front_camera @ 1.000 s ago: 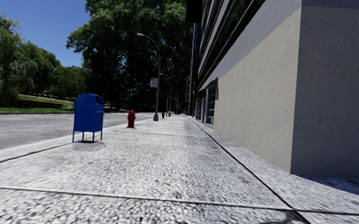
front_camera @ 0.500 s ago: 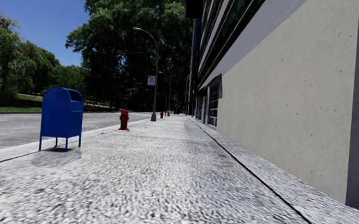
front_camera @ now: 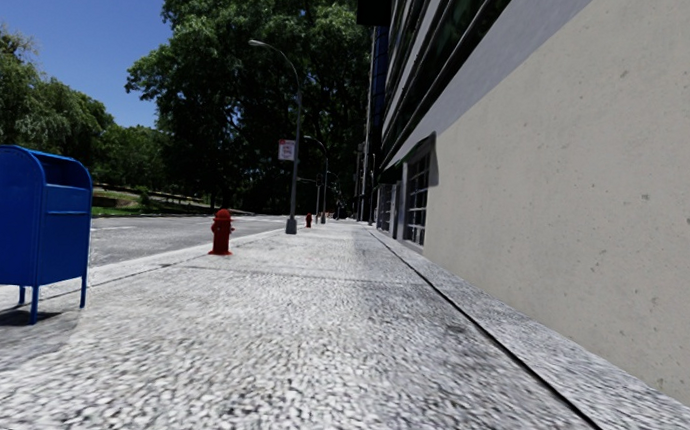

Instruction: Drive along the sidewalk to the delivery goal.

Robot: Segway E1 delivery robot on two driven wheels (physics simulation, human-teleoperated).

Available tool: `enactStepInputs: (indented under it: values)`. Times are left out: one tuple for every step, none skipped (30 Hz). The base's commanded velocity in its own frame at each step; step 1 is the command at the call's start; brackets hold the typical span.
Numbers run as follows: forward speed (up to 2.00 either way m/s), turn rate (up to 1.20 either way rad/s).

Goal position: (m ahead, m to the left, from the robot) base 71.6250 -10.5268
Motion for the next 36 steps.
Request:
enactStepInputs:
  values:
    - [2.00,0.00]
    - [2.00,0.00]
    - [2.00,0.00]
    - [2.00,0.00]
    - [2.00,0.00]
    - [2.00,0.00]
    - [2.00,0.00]
    - [2.00,0.00]
    - [2.00,0.00]
    - [2.00,0.00]
    - [2.00,0.00]
    - [2.00,0.00]
    - [2.00,0.00]
    - [2.00,0.00]
    - [2.00,0.00]
    - [2.00,0.00]
    - [2.00,0.00]
    - [2.00,0.00]
    - [2.00,0.00]
    - [2.00,0.00]
    - [2.00,0.00]
    - [2.00,0.00]
    - [2.00,0.00]
    - [2.00,0.00]
    - [2.00,0.00]
    - [2.00,0.00]
    - [2.00,0.00]
    - [2.00,0.00]
    - [2.00,0.00]
    - [2.00,0.00]
    - [2.00,0.00]
    - [2.00,0.00]
    - [2.00,0.00]
    - [2.00,0.00]
    - [2.00,0.00]
    - [2.00,0.00]
